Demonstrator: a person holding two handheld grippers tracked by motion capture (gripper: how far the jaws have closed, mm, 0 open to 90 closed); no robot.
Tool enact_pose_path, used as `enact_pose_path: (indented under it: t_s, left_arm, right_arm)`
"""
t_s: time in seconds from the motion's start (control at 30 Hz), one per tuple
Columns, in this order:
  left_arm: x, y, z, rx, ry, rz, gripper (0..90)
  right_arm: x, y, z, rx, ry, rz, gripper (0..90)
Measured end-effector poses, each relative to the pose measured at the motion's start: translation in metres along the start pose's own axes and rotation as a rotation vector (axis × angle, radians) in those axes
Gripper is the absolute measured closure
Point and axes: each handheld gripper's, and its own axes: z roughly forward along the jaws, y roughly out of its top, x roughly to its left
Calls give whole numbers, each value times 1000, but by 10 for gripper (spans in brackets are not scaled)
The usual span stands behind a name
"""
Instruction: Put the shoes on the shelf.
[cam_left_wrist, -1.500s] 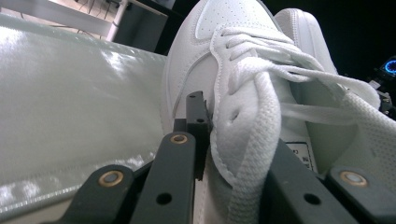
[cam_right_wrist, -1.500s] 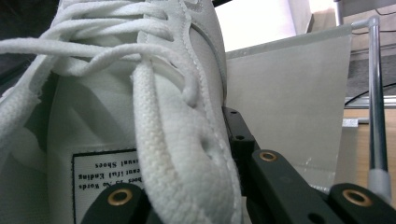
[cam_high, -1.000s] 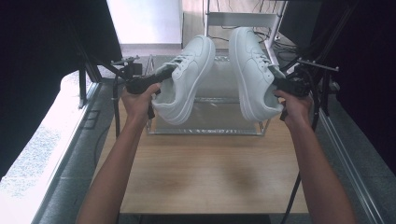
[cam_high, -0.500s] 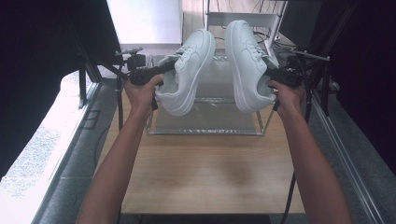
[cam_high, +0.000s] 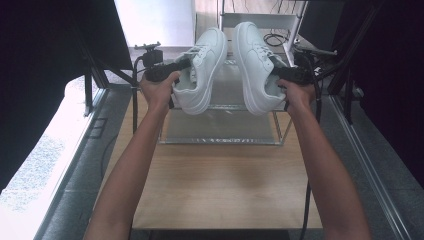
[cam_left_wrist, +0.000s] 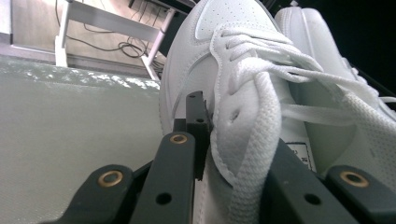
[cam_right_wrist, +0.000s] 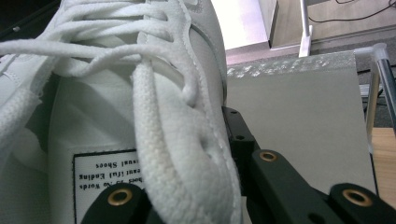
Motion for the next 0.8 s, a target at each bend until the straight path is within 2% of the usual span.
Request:
enact_pose_path:
  t_s: [0.07, 0.2, 0.37, 0.47, 0.63, 0.8]
  left_arm:
    - [1, 1, 2, 3, 9, -1, 836]
    - [5, 1, 7, -1, 29, -21, 836]
    - [7, 0, 10, -4, 31, -26, 835]
    - [7, 1, 14, 1, 65, -17, 835]
    - [2, 2, 28, 25, 131, -10, 833]
    - [-1, 2, 42, 52, 151, -31, 830]
  right_arm:
    - [-1, 1, 2, 4, -2, 3, 865]
    - [-2, 3, 8, 10, -33, 14, 865]
    - [-4, 3, 12, 27, -61, 22, 865]
    - [-4, 6, 15, 35, -70, 17, 864]
    - [3, 10, 27, 61, -119, 2, 864]
    - [12, 13, 45, 113, -193, -22, 864]
